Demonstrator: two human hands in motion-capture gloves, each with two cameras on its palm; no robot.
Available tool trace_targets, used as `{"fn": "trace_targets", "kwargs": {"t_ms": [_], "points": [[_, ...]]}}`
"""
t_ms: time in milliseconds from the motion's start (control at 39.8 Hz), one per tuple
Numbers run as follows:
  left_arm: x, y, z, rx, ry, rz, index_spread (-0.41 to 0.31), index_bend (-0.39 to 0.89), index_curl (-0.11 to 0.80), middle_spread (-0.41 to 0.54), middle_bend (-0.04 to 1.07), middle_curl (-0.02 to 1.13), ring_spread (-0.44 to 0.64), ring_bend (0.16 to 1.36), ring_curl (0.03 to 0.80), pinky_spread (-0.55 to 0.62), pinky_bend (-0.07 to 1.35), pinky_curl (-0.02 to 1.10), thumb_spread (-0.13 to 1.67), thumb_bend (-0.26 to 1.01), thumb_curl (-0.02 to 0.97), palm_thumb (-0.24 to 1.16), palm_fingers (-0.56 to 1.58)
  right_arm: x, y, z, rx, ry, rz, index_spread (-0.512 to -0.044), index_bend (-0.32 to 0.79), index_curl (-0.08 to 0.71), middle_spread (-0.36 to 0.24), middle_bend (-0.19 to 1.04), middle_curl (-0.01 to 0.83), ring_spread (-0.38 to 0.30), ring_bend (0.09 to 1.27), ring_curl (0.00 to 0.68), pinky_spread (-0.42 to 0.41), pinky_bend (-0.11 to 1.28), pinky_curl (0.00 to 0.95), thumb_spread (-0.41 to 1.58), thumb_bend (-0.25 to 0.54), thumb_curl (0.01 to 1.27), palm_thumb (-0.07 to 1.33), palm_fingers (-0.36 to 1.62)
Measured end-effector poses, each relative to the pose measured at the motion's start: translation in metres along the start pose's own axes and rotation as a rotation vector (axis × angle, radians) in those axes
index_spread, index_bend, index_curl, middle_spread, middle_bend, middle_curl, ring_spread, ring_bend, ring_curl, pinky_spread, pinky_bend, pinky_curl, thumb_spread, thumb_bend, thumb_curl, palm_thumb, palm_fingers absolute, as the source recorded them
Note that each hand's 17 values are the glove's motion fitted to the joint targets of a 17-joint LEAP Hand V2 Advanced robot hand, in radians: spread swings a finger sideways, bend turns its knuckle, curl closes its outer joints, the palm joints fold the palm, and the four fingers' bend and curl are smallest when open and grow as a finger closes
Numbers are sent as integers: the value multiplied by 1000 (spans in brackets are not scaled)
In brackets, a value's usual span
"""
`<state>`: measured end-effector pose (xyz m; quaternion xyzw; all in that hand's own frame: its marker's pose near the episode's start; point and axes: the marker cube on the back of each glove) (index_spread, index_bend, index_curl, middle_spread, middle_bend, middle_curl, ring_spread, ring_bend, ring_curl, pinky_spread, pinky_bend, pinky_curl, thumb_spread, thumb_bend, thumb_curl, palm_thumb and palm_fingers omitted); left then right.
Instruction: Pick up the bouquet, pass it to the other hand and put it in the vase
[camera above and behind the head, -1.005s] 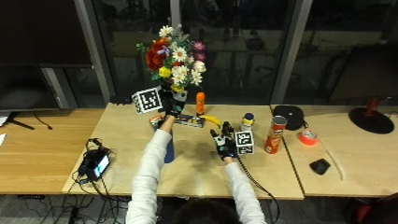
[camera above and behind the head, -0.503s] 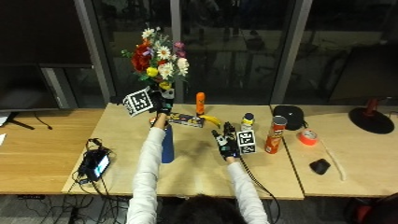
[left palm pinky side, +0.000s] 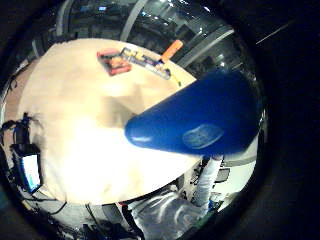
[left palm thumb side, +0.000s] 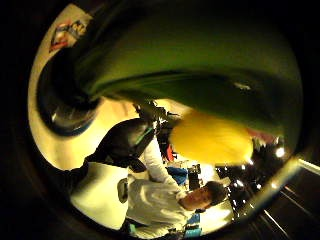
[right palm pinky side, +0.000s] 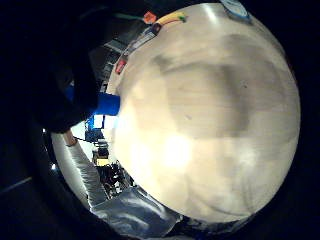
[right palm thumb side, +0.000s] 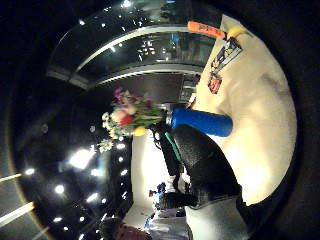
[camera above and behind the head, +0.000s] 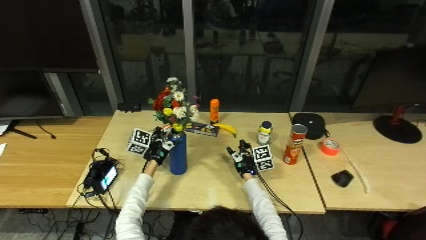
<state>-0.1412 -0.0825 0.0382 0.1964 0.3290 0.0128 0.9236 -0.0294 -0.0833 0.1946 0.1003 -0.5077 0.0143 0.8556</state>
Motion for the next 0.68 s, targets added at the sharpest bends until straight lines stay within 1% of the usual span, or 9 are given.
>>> {"fn": "trace_targets", "kwargs": {"t_ms": [50, 126, 226, 327, 427, 477, 503, 603, 678], "points": [[2, 19, 3, -29, 113, 68, 73, 56, 450, 86, 345, 466, 138, 603, 418, 175, 436, 403, 716, -83, 578, 428, -104, 7, 3, 5, -26, -19, 31, -339, 131, 203, 38, 198, 348, 159, 460, 296, 271, 670, 349, 1098, -23, 335, 460, 93], [4, 40, 9, -102, 296, 150, 117, 84, 414, 156, 299, 401, 223, 588, 364, 262, 402, 351, 767, -41, 553, 455, -49, 30, -4, 9, 17, 54, 21, -337, 130, 204, 38, 197, 347, 159, 458, 295, 270, 659, 345, 1099, -23, 333, 460, 93], [2, 48, 11, -36, 255, 66, 149, 94, 378, 214, 293, 375, 288, 594, 342, 336, 398, 330, 822, -30, 520, 473, -17, 40, 7, 15, -23, 59, 86, -337, 134, 208, 43, 194, 344, 159, 452, 293, 269, 649, 343, 1104, -21, 331, 467, 99], [-5, 47, 16, 89, 261, 153, 163, 100, 352, 250, 299, 375, 329, 607, 337, 380, 399, 324, 856, -25, 494, 492, -11, 42, 18, 24, -63, 31, 107, -336, 139, 212, 44, 195, 342, 160, 443, 291, 269, 639, 341, 1107, -20, 332, 475, 108], [-10, 46, 21, 135, 298, 74, 171, 96, 328, 267, 308, 379, 349, 624, 338, 404, 413, 326, 887, -15, 476, 526, 7, 70, 14, 35, 17, 225, 30, -333, 173, 228, 40, 205, 345, 140, 449, 291, 268, 590, 328, 1119, -7, 336, 501, 159], [-21, 45, 27, 115, 314, 31, 174, 98, 317, 273, 310, 381, 350, 635, 337, 411, 414, 325, 901, -16, 467, 539, 11, 81, 10, 37, 19, 334, 6, -327, 170, 233, 35, 212, 345, 124, 450, 286, 268, 563, 320, 1125, -7, 339, 514, 192], [-26, 44, 29, 119, 315, 37, 175, 99, 312, 276, 310, 381, 352, 637, 336, 413, 420, 327, 906, -19, 462, 542, 12, 82, 10, 38, 7, 358, 1, -327, 168, 237, 34, 210, 345, 116, 454, 287, 267, 557, 320, 1129, -2, 342, 529, 211], [-4, 43, 24, 174, 390, 226, 175, 103, 296, 277, 326, 388, 357, 645, 336, 413, 418, 327, 922, -22, 449, 560, 16, 78, 10, 38, 4, 334, -28, -320, 142, 241, 36, 189, 342, 110, 438, 286, 269, 543, 320, 1138, -16, 340, 533, 164], [-1, 28, 31, 211, 503, 473, 168, 120, 290, 271, 342, 392, 353, 643, 333, 410, 408, 324, 926, -22, 441, 575, 42, 77, 12, 35, 13, 316, -15, -314, 151, 251, 31, 200, 345, 101, 437, 293, 270, 535, 324, 1147, -16, 338, 538, 192]]}}
